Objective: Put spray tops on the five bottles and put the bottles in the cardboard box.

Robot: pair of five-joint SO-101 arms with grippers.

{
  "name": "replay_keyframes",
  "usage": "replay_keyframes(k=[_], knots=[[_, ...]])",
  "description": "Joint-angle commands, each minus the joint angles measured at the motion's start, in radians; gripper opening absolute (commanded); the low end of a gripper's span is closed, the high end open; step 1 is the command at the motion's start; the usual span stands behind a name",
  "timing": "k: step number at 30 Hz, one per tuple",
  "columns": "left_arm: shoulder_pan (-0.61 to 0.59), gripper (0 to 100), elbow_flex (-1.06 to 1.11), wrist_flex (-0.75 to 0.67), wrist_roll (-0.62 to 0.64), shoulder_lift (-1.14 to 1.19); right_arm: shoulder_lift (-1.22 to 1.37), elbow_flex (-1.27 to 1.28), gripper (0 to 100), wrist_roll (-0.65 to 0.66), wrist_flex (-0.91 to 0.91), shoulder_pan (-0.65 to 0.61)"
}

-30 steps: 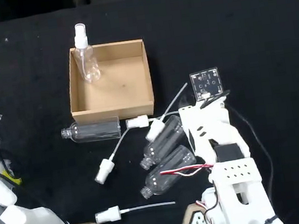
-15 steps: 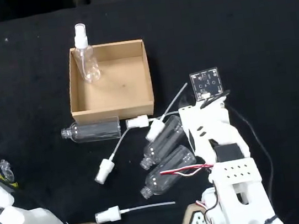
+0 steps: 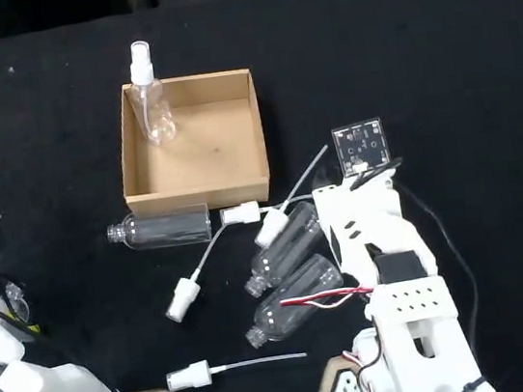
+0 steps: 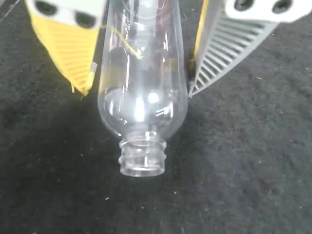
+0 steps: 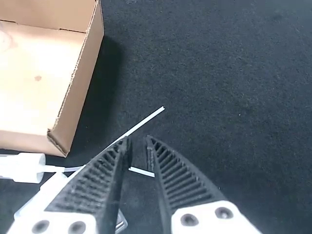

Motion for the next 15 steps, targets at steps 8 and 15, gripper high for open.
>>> replay_keyframes(k=[8, 15], knots=[[0.058, 3, 0.042, 0.044, 0.017, -0.018, -0.001, -0.015, 2.2, 0.009, -0.02, -0.017], [0.068, 3, -0.173, 0.295, 0.21, -0.057, -0.002, -0.22, 2.6, 0.092, 0.292, -0.041]])
